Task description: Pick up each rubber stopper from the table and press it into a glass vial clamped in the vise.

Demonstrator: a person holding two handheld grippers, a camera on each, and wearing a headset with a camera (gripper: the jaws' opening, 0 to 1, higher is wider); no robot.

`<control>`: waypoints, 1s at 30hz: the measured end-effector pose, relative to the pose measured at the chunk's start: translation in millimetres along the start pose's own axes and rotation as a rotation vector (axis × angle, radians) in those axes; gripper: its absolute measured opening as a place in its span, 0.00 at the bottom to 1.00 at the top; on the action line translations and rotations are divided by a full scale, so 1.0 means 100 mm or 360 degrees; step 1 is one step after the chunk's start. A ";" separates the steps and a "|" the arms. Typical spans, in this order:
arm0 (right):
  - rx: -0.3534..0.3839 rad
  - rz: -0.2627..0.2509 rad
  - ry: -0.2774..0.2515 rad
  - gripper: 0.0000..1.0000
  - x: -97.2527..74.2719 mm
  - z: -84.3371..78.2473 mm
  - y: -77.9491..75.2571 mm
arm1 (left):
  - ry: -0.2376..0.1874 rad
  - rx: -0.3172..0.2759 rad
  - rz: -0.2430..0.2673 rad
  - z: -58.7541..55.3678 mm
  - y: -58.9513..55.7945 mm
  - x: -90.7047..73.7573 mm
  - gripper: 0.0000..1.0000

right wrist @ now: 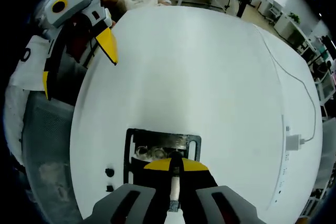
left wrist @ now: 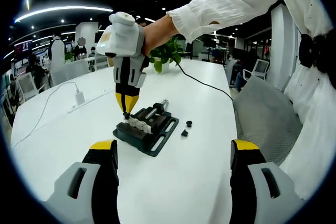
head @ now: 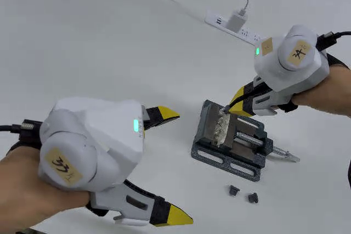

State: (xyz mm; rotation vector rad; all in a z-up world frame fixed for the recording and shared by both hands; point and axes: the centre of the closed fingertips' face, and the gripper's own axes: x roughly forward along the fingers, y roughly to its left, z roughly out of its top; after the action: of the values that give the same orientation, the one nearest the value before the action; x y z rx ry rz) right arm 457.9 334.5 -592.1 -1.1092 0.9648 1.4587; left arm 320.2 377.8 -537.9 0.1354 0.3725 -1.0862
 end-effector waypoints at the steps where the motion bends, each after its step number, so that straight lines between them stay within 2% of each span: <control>1: 0.0004 0.0003 0.0002 0.00 0.00 -0.01 -0.01 | -0.0003 -0.0003 0.0000 0.00 0.00 0.00 0.88; 5: -0.0023 -0.0008 0.0031 0.00 0.01 -0.01 -0.01 | -0.0011 -0.0005 0.0001 0.01 0.00 0.01 0.88; 11: 0.0008 0.0001 0.0036 0.00 0.02 -0.02 -0.04 | -0.0021 -0.0004 0.0001 0.03 0.01 0.03 0.88; 19: -0.0008 0.0009 0.0084 0.00 0.02 0.04 0.01 | -0.0024 -0.0003 0.0000 0.04 0.01 0.03 0.88; 30: -0.0012 0.0019 0.0135 0.00 0.02 0.04 0.05 | -0.0037 -0.0005 0.0010 0.06 0.02 0.03 0.88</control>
State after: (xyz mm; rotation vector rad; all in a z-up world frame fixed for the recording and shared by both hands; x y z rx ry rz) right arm 452.2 338.0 -593.0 -1.1805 1.0272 1.4357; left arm 324.4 374.7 -533.0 0.1211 0.3524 -1.0805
